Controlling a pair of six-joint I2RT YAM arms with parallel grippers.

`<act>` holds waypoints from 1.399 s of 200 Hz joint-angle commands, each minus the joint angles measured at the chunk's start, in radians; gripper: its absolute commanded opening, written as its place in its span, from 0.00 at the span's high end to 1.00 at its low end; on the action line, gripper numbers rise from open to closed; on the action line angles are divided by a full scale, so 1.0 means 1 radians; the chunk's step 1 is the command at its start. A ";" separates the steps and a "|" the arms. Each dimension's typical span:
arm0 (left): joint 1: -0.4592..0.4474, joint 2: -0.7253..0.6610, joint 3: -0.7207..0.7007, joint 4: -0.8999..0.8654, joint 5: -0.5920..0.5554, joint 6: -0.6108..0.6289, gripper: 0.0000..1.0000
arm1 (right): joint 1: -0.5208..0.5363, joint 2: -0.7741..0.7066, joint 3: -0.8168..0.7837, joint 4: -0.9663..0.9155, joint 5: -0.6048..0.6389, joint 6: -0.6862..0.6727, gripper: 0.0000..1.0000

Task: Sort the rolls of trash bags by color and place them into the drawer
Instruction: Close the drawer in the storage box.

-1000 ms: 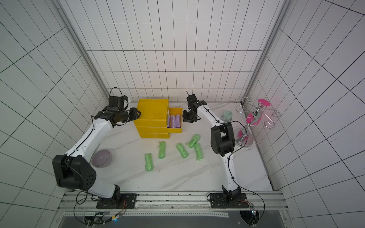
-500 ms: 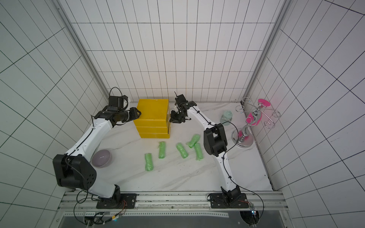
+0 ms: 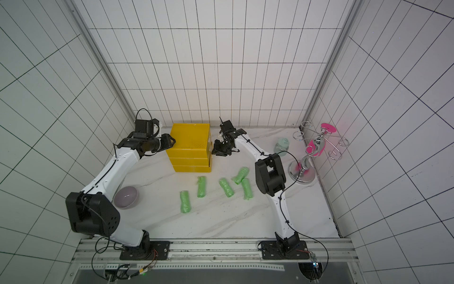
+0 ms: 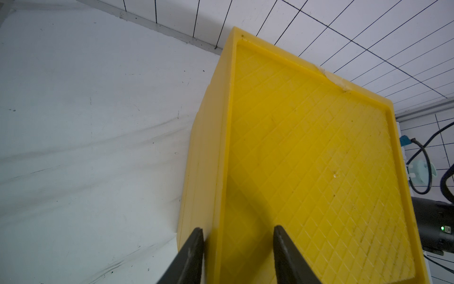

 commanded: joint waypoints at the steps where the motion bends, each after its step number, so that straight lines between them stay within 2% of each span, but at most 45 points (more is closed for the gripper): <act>1: -0.004 0.027 0.001 -0.045 0.016 0.008 0.55 | -0.019 -0.036 -0.034 0.042 -0.013 0.008 0.67; 132: -0.004 0.031 -0.008 -0.056 0.027 0.009 0.55 | -0.021 0.126 0.093 0.022 -0.025 0.031 0.63; 220: -0.004 0.034 -0.017 -0.056 0.033 0.015 0.55 | -0.018 0.117 0.069 0.075 -0.053 0.056 0.63; 280: -0.004 0.046 -0.017 -0.054 0.038 0.015 0.55 | -0.011 0.186 0.157 0.019 -0.028 0.048 0.64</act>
